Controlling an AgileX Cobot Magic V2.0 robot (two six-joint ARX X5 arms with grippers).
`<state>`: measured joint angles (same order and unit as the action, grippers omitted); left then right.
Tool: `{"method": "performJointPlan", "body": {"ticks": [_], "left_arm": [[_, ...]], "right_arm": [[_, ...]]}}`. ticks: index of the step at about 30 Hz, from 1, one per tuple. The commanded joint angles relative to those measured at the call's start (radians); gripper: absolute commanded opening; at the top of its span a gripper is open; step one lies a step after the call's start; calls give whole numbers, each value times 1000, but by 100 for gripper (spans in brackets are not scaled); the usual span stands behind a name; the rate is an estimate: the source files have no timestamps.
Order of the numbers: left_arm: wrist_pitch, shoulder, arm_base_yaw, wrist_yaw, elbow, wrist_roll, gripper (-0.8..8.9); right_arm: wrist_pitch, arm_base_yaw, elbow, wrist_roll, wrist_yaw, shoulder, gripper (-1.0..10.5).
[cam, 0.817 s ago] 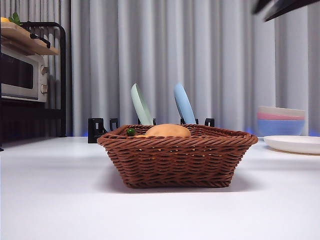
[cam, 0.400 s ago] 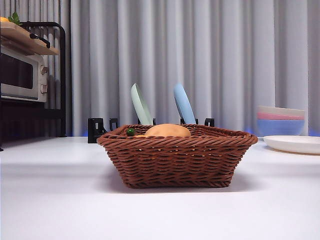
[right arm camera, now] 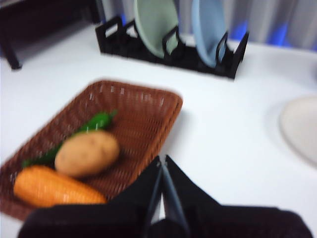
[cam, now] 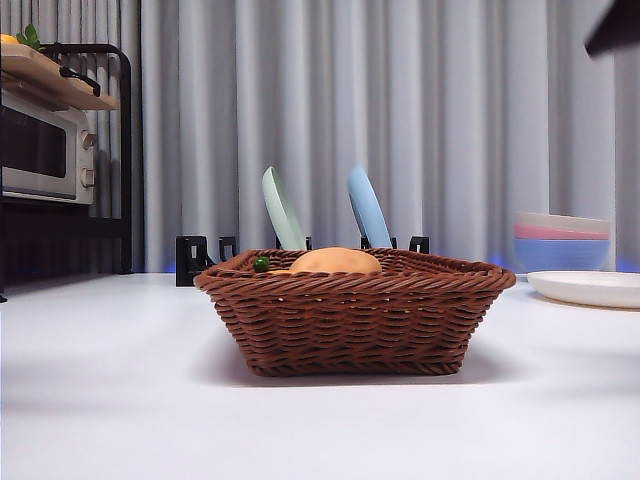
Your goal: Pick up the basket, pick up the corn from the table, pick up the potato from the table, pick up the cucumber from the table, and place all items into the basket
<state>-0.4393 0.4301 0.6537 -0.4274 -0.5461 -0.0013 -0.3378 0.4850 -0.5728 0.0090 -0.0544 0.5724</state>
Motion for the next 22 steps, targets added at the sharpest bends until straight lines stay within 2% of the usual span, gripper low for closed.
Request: {"method": "performJointPlan", "body": {"ticks": [1, 3, 16, 18, 22], "left_arm": [[20, -57, -1, 3, 38, -46, -8], [19, -67, -1, 3, 31, -65, -5], [10, -60, -1, 2, 29, -65, -3], [3, -60, -1, -16, 29, 10, -3], [6, -89, -64, -2, 49, 19, -3]], "right_arm": [[-10, 2, 28, 28, -5, -26, -11], [-19, -1, 28, 54, -7, -26, 2], [-25, 0, 28, 53, -5, -24, 2], [-26, 0, 28, 53, -5, -23, 2], [-29, 0, 28, 53, -5, -23, 2]]}}
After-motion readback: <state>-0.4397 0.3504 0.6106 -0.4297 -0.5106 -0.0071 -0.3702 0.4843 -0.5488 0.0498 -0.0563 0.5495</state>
